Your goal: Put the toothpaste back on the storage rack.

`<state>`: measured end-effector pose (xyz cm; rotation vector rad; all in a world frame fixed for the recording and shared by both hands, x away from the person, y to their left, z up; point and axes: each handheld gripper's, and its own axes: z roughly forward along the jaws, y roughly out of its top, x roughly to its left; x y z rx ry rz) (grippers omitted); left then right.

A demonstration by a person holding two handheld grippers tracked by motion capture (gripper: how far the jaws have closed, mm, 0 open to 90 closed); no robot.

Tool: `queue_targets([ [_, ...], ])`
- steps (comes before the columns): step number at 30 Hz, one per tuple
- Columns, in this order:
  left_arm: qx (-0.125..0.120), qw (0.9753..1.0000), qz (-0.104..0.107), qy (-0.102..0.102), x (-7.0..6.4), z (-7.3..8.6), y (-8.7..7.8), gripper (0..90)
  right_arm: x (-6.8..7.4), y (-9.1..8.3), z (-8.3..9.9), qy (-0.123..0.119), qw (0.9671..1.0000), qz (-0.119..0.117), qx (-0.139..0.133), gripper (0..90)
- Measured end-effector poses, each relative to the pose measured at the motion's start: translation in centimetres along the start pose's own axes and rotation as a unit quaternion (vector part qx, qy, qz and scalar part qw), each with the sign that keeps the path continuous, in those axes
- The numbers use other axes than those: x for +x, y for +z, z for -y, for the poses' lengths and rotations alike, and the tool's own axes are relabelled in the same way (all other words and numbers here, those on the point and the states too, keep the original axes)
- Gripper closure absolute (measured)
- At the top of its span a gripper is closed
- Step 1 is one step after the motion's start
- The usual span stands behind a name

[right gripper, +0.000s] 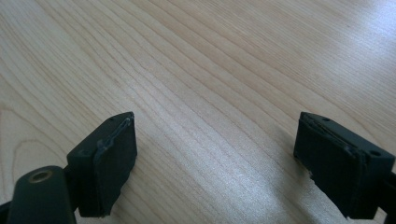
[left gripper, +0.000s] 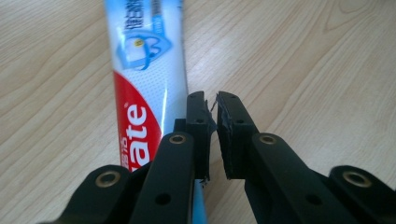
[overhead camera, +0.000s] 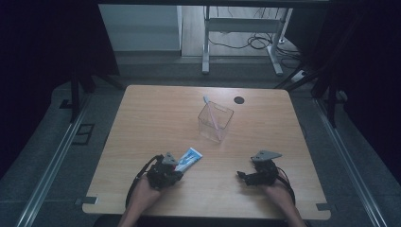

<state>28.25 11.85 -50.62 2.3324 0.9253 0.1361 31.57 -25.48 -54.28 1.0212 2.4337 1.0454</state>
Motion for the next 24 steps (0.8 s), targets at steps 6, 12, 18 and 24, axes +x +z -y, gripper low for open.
queue_targets([
  [6,-0.002,0.9999,0.008,-0.007,0.0,-0.2,-0.2,78.9,0.0,0.0,0.0,0.000,1.0000,0.000,0.000,12.9],
  [12,0.002,1.0000,-0.004,0.001,0.3,-1.2,-0.9,69.2,0.0,0.0,0.0,0.000,1.0000,0.000,0.000,12.9],
  [18,0.022,0.9995,-0.023,-0.004,1.1,-1.7,-1.0,59.2,0.0,0.0,0.0,0.000,1.0000,0.000,0.000,12.9],
  [24,0.069,0.9969,-0.036,-0.006,1.6,-2.2,-0.4,51.4,0.0,0.0,0.0,0.000,1.0000,0.000,0.000,12.9],
])
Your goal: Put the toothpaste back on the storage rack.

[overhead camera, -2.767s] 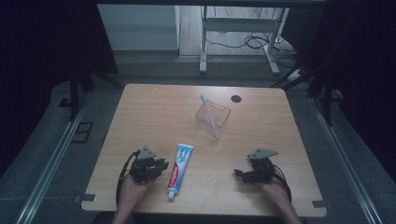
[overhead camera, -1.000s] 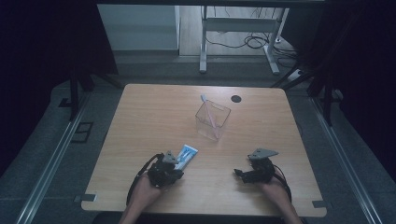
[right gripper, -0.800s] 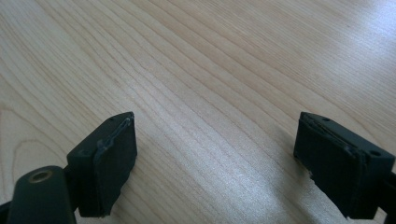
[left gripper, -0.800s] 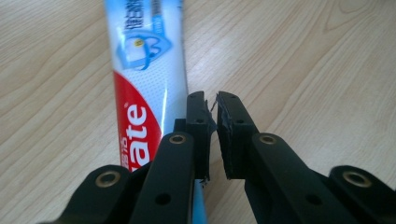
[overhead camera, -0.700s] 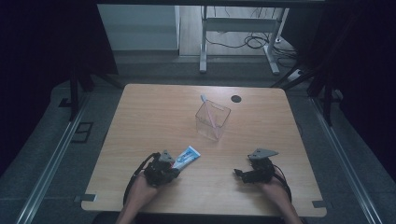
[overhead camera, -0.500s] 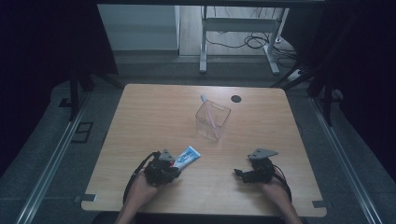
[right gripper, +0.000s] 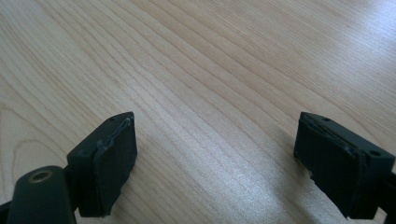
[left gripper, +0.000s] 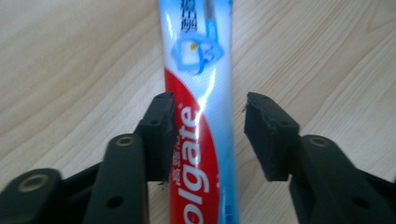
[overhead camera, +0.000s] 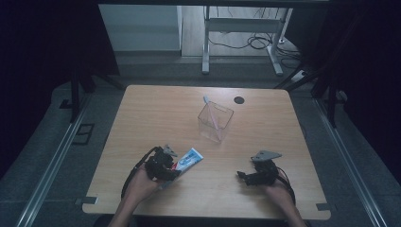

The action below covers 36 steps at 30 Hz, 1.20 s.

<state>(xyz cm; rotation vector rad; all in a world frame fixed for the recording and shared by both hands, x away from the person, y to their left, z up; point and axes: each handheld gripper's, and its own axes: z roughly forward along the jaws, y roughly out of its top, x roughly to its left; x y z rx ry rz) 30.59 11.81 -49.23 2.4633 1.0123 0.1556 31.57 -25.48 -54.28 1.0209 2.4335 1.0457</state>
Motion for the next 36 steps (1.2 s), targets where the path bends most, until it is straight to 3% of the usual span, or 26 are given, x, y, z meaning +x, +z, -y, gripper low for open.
queue_targets([
  [12,0.045,0.9990,0.004,0.000,0.4,-1.4,1.6,49.2,0.0,0.0,0.0,-0.002,1.0000,0.000,0.000,12.9],
  [26,0.065,0.9979,0.007,-0.006,0.6,-2.6,3.1,46.7,0.0,0.0,0.0,0.000,1.0000,0.000,0.000,12.9],
  [30,0.066,0.9977,0.009,-0.012,0.6,-2.7,3.0,51.0,0.0,0.0,0.0,0.000,1.0000,0.000,0.000,12.9],
  [36,0.054,0.9984,0.011,-0.013,0.6,-2.6,2.4,64.9,0.0,0.0,0.0,0.000,1.0000,0.000,0.000,12.9],
])
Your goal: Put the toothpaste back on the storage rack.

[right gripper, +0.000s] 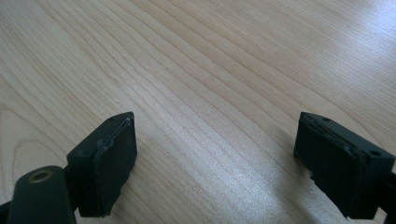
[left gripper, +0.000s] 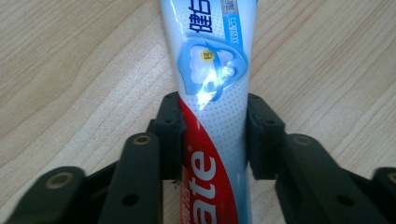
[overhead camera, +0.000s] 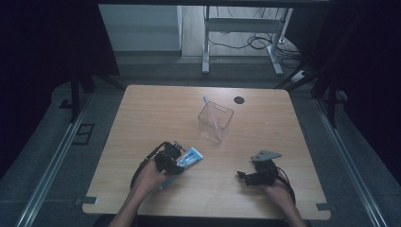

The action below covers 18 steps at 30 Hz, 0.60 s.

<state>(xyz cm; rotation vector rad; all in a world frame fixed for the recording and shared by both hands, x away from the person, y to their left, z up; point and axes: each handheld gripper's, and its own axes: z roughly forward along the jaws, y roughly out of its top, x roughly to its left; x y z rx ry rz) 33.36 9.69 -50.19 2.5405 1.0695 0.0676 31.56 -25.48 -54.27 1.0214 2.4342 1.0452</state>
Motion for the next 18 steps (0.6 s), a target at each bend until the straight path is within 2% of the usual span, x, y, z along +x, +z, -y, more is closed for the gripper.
queue_targets([
  [6,-0.011,0.9999,-0.003,0.000,0.1,-0.2,-0.1,68.6,0.0,0.0,0.0,-0.001,1.0000,0.000,0.000,12.9],
  [18,-0.024,0.9996,-0.011,-0.005,0.6,-1.1,-0.2,69.6,0.0,0.0,0.0,0.001,1.0000,0.000,0.000,12.9],
])
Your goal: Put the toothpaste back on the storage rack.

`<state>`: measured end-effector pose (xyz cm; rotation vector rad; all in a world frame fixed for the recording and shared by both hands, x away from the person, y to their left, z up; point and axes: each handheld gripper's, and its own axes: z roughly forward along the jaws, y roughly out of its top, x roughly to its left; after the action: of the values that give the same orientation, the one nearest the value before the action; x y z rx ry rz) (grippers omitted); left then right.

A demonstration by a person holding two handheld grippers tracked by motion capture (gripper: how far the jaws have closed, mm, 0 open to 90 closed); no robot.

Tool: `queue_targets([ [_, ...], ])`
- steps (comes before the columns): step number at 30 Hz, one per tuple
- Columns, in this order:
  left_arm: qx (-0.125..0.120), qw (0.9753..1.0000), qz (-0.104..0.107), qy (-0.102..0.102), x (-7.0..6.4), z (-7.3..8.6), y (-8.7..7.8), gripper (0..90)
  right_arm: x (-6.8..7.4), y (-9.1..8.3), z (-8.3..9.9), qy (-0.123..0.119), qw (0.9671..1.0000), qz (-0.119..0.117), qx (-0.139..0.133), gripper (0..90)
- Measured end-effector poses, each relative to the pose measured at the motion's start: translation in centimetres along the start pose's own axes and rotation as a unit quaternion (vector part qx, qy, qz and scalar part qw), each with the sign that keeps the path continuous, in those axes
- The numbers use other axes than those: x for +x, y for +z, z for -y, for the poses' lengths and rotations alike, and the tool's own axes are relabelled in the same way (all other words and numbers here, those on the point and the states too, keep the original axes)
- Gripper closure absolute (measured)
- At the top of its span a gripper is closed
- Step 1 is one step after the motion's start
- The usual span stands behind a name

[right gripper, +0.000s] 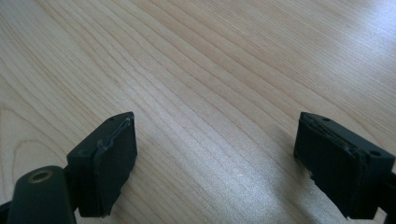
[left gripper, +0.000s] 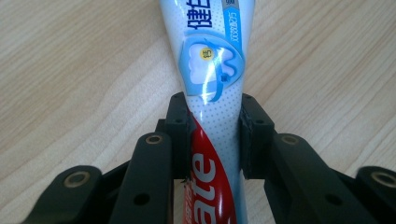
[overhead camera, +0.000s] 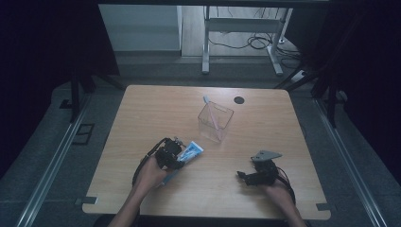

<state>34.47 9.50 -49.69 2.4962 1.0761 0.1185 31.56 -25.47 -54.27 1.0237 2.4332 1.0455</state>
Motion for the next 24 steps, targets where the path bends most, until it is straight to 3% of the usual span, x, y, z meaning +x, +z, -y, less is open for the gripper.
queue_targets([
  [8,-0.004,0.9999,-0.006,0.008,-0.1,-0.5,-0.2,69.5,0.0,0.0,0.0,-0.002,1.0000,0.000,0.000,12.9],
  [20,0.003,0.9996,0.001,0.028,-0.8,-1.9,1.1,69.6,0.0,0.0,0.0,0.003,1.0000,0.004,0.000,13.1],
  [24,0.001,0.9997,0.001,0.024,-0.6,-2.3,1.2,69.9,0.0,0.0,0.0,0.003,1.0000,0.004,0.000,13.1],
])
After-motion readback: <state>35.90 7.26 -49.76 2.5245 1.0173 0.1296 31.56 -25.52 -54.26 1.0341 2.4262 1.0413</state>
